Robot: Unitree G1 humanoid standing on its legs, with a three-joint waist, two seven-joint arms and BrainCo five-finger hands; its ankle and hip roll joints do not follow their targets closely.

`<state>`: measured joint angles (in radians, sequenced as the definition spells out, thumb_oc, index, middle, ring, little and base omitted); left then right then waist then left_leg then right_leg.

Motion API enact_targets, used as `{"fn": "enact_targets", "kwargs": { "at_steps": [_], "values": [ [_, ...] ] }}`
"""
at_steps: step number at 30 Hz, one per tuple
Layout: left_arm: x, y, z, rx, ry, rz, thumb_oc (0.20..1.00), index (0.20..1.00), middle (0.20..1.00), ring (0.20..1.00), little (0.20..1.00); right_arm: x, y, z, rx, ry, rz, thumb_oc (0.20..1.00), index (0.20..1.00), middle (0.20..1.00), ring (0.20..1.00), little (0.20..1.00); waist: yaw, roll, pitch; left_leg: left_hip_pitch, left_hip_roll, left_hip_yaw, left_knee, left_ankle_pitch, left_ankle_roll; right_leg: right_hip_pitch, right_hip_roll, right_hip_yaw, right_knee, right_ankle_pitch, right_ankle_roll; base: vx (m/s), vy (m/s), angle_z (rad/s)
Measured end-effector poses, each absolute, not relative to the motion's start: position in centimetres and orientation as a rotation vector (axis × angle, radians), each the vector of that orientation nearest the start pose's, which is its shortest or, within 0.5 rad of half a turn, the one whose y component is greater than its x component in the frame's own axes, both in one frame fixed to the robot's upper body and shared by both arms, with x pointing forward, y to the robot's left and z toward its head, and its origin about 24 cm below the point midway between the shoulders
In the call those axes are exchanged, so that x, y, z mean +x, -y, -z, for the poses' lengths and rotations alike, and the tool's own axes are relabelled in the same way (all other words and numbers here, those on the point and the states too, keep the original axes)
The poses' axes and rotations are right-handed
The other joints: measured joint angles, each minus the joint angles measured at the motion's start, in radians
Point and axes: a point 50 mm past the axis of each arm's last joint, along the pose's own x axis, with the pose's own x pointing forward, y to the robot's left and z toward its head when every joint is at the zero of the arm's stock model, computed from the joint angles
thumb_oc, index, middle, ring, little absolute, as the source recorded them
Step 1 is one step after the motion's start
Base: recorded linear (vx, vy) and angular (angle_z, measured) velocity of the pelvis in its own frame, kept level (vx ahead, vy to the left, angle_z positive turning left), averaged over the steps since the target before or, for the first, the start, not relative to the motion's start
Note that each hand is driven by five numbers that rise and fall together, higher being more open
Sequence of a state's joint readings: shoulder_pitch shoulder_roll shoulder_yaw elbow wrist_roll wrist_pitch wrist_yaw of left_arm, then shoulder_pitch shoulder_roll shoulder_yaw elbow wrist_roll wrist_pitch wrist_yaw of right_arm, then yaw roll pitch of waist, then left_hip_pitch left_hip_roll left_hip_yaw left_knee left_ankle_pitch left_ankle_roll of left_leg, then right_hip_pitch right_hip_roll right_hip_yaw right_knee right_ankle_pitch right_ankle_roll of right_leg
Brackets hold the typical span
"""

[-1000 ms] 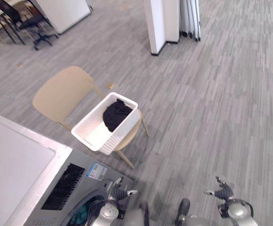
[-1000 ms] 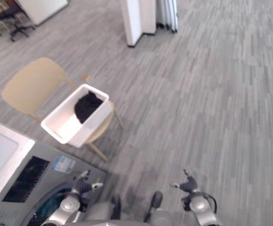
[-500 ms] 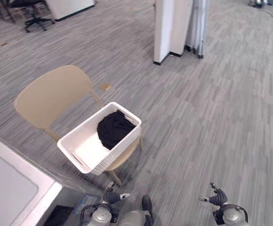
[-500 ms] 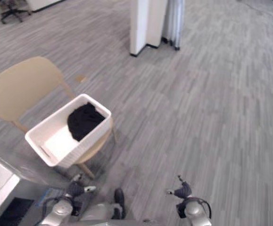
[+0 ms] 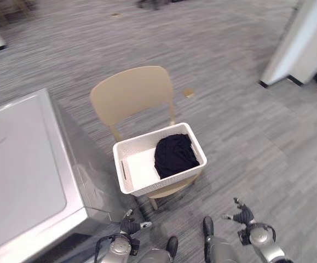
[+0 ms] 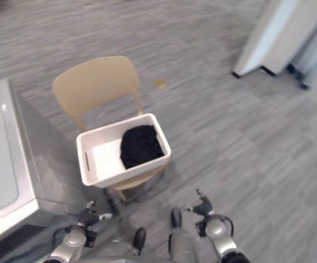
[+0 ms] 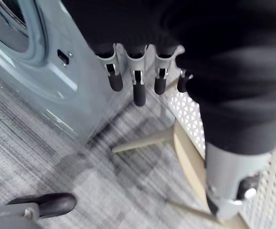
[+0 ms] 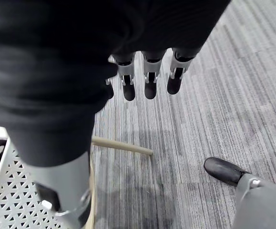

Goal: Grab the laundry basket,head to the washer,open it,put in the laundry and shut it.

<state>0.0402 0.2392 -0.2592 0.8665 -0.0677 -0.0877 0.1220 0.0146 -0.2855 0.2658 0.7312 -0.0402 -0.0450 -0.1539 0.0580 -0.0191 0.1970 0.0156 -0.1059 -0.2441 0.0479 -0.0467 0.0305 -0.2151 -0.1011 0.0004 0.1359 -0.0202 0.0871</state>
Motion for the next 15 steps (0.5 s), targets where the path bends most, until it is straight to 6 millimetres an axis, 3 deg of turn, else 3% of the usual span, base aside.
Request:
{"fn": "enact_targets", "kwargs": {
  "at_steps": [3,5,6,7,8,9,11,15],
  "values": [
    [13.8,-19.9,13.5,0.299,-0.859,0.001,1.000,1.000,1.000,1.000,1.000,19.1,21.6,9.8,-0.468,-0.660,-0.001,1.000,1.000,1.000,1.000,1.000,0.001,0.037,-0.006,-0.068,0.052,0.037,0.080,-0.039,-0.030,0.034,0.031,-0.107,-0.044,0.058,-0.040,0.10,-0.228,0.93],
    [14.2,-20.0,13.3,0.287,-0.847,-0.011,1.000,1.000,1.000,1.000,1.000,19.2,22.3,9.6,-0.479,-0.658,0.016,1.000,1.000,1.000,1.000,1.000,-0.002,0.026,0.001,-0.093,0.068,0.087,0.114,-0.017,-0.061,0.083,0.037,-0.180,-0.104,0.065,-0.066,0.04,-0.093,0.97],
    [14.6,-20.1,13.1,0.267,-0.834,-0.026,1.000,1.000,1.000,1.000,1.000,19.2,22.6,9.6,-0.488,-0.659,0.019,1.000,1.000,1.000,1.000,1.000,0.000,0.005,0.013,-0.103,0.069,0.129,0.149,-0.001,-0.079,0.116,0.034,-0.208,-0.134,0.072,-0.079,0.06,-0.101,0.87],
    [14.6,-20.3,13.0,0.258,-0.827,-0.038,1.000,1.000,1.000,1.000,1.000,19.4,22.6,9.4,-0.491,-0.649,0.022,1.000,1.000,1.000,1.000,1.000,0.003,-0.013,0.021,-0.116,0.078,0.178,0.178,-0.010,-0.067,0.137,0.038,-0.221,-0.152,0.068,-0.102,0.10,-0.123,0.93],
    [14.9,-20.4,12.8,0.257,-0.821,-0.042,1.000,1.000,1.000,1.000,1.000,20.0,22.7,9.0,-0.496,-0.625,0.033,1.000,1.000,1.000,1.000,1.000,-0.012,-0.024,0.034,-0.145,0.115,0.298,0.204,-0.008,-0.060,0.172,0.039,-0.289,-0.185,0.050,-0.128,0.10,-0.094,1.20],
    [15.4,-20.4,12.6,0.257,-0.806,-0.042,1.000,1.000,1.000,1.000,1.000,19.9,22.9,8.9,-0.493,-0.625,0.048,1.000,1.000,1.000,1.000,1.000,-0.034,-0.026,0.035,-0.177,0.145,0.394,0.224,-0.009,-0.060,0.199,0.041,-0.338,-0.221,0.051,-0.129,0.12,-0.027,1.21],
    [16.5,-20.2,11.9,0.255,-0.762,-0.038,1.000,1.000,1.000,1.000,1.000,19.9,23.0,8.9,-0.491,-0.626,0.053,1.000,1.000,1.000,1.000,1.000,-0.018,-0.042,0.046,-0.200,0.174,0.492,0.173,-0.007,-0.061,0.203,0.045,-0.368,-0.222,0.042,-0.135,0.12,-0.003,0.68],
    [16.2,-20.5,12.1,0.252,-0.776,-0.047,1.000,1.000,1.000,1.000,1.000,20.2,22.7,8.8,-0.486,-0.619,0.052,1.000,1.000,1.000,1.000,1.000,-0.023,-0.035,0.057,-0.216,0.199,0.534,0.116,0.027,-0.068,0.253,0.062,-0.423,-0.217,0.012,-0.113,0.24,0.081,0.35]
  ]
}}
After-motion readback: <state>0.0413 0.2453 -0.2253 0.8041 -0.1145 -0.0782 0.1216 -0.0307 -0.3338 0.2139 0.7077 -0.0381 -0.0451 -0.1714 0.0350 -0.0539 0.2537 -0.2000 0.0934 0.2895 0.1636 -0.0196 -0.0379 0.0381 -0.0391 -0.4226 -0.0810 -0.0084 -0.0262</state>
